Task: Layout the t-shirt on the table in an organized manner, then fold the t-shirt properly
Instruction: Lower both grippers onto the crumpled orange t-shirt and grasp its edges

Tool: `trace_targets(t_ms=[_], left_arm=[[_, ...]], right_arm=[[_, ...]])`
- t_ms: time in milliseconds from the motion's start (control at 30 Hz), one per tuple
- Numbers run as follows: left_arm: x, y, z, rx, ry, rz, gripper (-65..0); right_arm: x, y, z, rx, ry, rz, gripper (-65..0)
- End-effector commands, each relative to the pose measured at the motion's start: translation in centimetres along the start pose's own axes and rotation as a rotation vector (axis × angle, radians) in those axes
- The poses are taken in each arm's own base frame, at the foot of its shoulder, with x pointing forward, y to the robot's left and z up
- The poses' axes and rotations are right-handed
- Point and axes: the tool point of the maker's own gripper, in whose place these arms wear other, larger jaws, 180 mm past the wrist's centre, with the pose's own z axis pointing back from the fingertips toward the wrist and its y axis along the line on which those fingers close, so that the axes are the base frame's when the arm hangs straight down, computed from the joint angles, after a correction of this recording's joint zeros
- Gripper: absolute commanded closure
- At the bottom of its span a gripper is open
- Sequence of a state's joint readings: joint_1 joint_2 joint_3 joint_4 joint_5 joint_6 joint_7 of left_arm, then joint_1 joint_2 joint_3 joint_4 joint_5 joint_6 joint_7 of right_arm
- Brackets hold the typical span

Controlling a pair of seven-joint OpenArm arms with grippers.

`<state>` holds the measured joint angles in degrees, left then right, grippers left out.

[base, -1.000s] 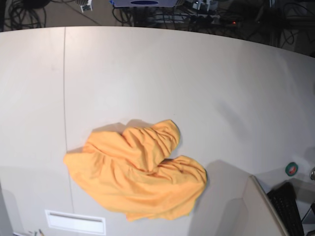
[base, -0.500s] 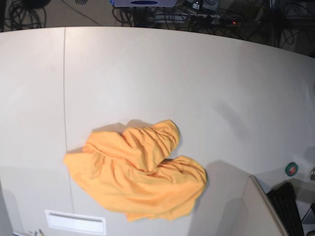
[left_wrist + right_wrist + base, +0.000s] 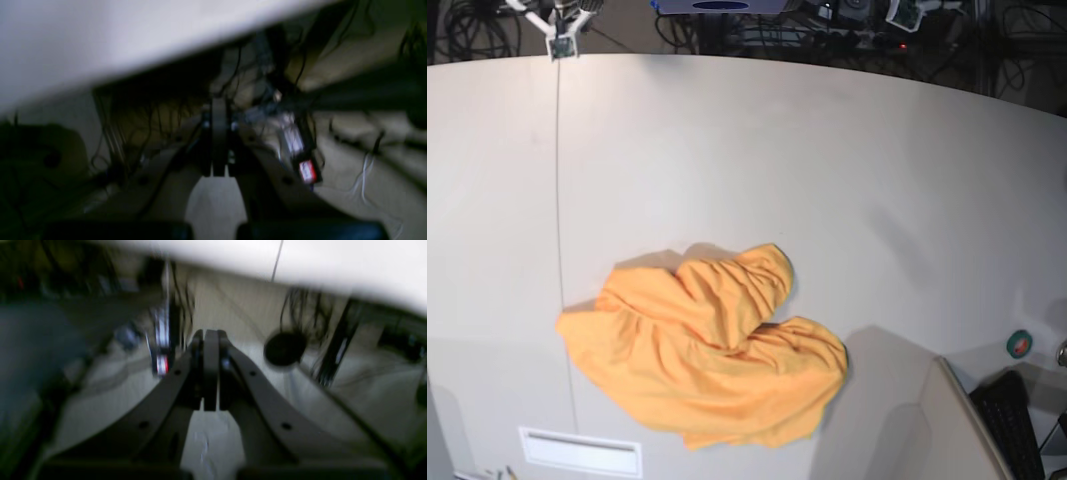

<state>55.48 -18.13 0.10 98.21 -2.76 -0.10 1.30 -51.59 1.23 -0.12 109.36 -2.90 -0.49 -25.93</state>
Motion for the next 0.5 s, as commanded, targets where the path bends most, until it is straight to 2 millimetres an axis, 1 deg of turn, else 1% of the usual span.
trace_targets(t_ms=[0, 67, 100, 167, 200, 233, 267, 300, 333, 367, 400, 433, 467], left_arm=[[2.3, 0.4, -0.5, 0.007, -0.039, 0.026, 0.0], [5.2, 0.8, -2.0, 0.005, -0.051, 0.107, 0.0], [6.9, 1.2, -2.9, 0.0, -0.068, 0.154, 0.0], [9.7, 1.7, -4.8, -0.02, -0.085, 0.226, 0.0], [11.0, 2.0, -5.6, -0.029, -0.093, 0.25, 0.0], [12.5, 2.3, -6.4, -0.042, -0.1, 0.275, -5.9], [13.8, 2.5, -7.1, -0.054, -0.11, 0.299, -14.2], [14.8, 2.6, -7.9, -0.064, -0.116, 0.328, -21.4], [16.0, 2.8, -8.6, -0.064, -0.136, 0.343, -26.5], [17.2, 3.2, -9.3, -0.06, -0.159, 0.359, -30.3], [18.0, 3.6, -10.1, -0.053, -0.172, 0.368, -31.9], [18.7, 4.0, -10.9, -0.048, -0.181, 0.376, -32.1], [19.2, 4.4, -11.6, -0.042, -0.183, 0.384, -32.1]], right_arm=[[2.5, -0.3, 0.2, -0.009, -0.072, 0.003, 0.0], [5.9, -0.7, -0.2, -0.017, -0.155, -0.001, 0.0], [7.8, -0.9, -0.5, -0.023, -0.2, -0.005, 0.0], [11.1, -1.2, -1.0, -0.028, -0.264, -0.013, 0.0], [12.3, -1.3, -1.4, -0.021, -0.276, -0.032, 0.0], [13.9, -1.1, -1.6, 0.004, -0.289, -0.066, 0.0], [15.5, -0.9, -1.9, 0.033, -0.299, -0.093, 0.0], [16.9, -1.0, -2.0, 0.058, -0.303, -0.129, -2.3], [18.2, -1.4, -2.2, 0.075, -0.306, -0.166, -10.2], [19.7, -1.6, -2.5, 0.1, -0.312, -0.209, -19.7], [21.1, -1.8, -2.8, 0.128, -0.318, -0.245, -27.9], [22.5, -2.0, -3.3, 0.154, -0.32, -0.278, -35.0], [23.8, -2.1, -4.0, 0.179, -0.32, -0.304, -40.2]])
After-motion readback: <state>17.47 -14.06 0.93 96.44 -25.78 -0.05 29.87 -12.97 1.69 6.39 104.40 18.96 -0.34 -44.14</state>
